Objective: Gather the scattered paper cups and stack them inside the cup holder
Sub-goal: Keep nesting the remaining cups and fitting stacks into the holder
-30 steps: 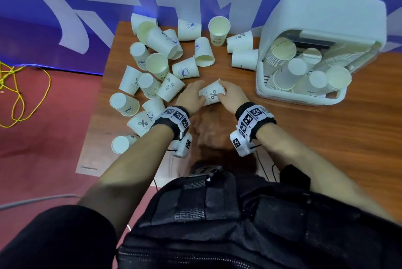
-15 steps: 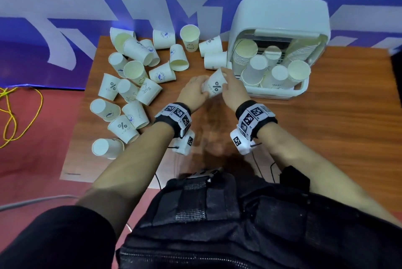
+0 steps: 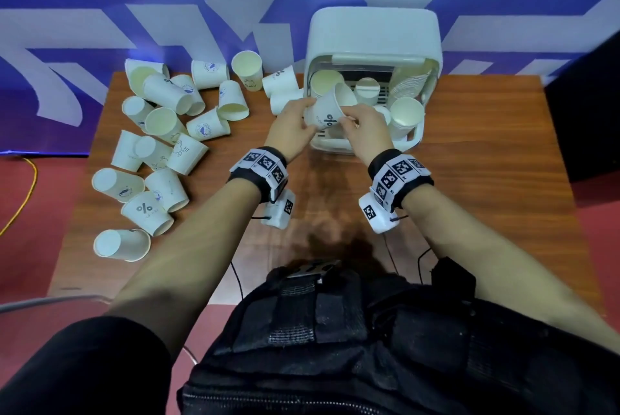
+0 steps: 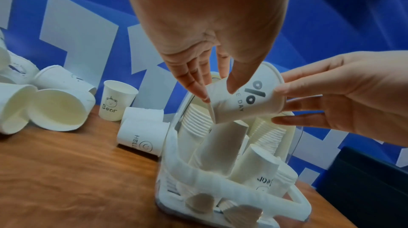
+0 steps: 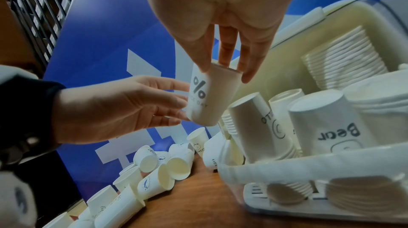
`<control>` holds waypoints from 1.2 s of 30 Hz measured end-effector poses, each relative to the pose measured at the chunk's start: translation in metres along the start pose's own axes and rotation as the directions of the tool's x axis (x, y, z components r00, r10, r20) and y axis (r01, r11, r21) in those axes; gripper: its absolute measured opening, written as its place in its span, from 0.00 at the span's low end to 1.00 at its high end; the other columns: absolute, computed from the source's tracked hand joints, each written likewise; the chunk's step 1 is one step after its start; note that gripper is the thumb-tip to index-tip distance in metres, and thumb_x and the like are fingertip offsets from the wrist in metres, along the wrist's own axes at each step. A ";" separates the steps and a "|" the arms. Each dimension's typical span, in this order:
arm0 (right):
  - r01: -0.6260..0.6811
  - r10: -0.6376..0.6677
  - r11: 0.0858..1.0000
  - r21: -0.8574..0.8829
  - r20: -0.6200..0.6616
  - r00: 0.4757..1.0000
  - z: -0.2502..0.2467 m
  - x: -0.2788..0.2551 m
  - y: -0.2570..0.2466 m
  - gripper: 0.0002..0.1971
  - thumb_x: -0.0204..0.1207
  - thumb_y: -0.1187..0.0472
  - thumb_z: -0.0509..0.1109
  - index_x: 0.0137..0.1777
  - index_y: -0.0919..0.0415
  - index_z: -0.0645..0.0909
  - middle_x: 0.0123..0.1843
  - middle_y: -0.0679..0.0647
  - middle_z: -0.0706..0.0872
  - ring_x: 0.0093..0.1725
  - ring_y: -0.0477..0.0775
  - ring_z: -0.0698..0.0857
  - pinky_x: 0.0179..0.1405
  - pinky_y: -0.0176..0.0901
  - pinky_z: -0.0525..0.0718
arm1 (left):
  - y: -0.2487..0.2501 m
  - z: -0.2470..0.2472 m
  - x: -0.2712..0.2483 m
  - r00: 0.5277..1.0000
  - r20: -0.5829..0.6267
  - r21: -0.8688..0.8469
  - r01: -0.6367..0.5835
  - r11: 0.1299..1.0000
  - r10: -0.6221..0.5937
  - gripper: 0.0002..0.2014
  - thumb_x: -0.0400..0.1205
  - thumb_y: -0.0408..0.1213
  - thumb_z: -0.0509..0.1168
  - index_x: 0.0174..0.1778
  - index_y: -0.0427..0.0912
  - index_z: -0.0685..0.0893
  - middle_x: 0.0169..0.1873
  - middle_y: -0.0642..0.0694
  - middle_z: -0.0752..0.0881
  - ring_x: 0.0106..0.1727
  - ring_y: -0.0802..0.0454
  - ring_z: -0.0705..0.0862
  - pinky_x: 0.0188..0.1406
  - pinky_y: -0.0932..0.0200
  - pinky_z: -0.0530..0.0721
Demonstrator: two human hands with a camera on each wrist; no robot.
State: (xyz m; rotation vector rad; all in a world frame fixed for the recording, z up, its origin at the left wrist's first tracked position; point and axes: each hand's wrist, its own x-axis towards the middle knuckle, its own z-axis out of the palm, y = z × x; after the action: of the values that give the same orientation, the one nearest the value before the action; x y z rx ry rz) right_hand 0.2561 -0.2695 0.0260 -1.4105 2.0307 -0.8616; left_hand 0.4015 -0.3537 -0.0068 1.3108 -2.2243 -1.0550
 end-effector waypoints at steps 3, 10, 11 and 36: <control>0.048 -0.048 0.999 -0.008 -0.014 0.999 -0.015 0.005 0.006 0.12 0.82 0.64 0.64 0.60 0.65 0.85 0.56 0.63 0.85 0.58 0.59 0.81 0.54 0.38 0.73 | 0.013 0.003 0.011 0.996 -0.067 -0.044 -0.054 0.998 0.051 0.23 0.78 0.33 0.67 0.70 0.41 0.76 0.67 0.41 0.77 0.59 0.49 0.80 0.62 0.51 0.80; 0.202 -0.201 0.975 -0.095 0.017 0.979 -0.015 0.019 0.027 0.11 0.81 0.65 0.63 0.54 0.68 0.86 0.50 0.65 0.86 0.56 0.65 0.80 0.57 0.48 0.75 | 0.022 0.013 0.026 0.984 -0.132 -0.063 -0.127 0.990 0.118 0.22 0.77 0.31 0.61 0.69 0.38 0.77 0.66 0.40 0.78 0.66 0.45 0.78 0.68 0.45 0.78; 0.217 -0.214 0.971 -0.105 0.033 0.976 -0.013 0.022 0.030 0.11 0.81 0.66 0.63 0.54 0.69 0.86 0.50 0.65 0.86 0.56 0.65 0.80 0.57 0.48 0.75 | 0.023 0.014 0.027 0.983 -0.141 -0.066 -0.124 0.990 0.114 0.22 0.77 0.30 0.60 0.69 0.38 0.77 0.67 0.40 0.78 0.67 0.45 0.78 0.69 0.45 0.77; 0.292 -0.262 0.941 -0.170 0.179 0.948 0.002 0.048 0.044 0.16 0.83 0.68 0.59 0.68 0.64 0.80 0.68 0.58 0.82 0.78 0.61 0.68 0.75 0.44 0.62 | 0.012 0.026 0.039 0.994 -0.095 -0.033 -0.050 0.998 0.047 0.31 0.86 0.50 0.60 0.82 0.41 0.62 0.82 0.47 0.63 0.82 0.55 0.61 0.76 0.67 0.57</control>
State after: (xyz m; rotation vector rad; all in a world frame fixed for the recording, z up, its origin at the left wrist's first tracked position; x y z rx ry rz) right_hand 0.2153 -0.3039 -0.0111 -1.8472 1.8663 -0.6528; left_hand 0.3589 -0.3724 -0.0176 1.2584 -2.1482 -0.9897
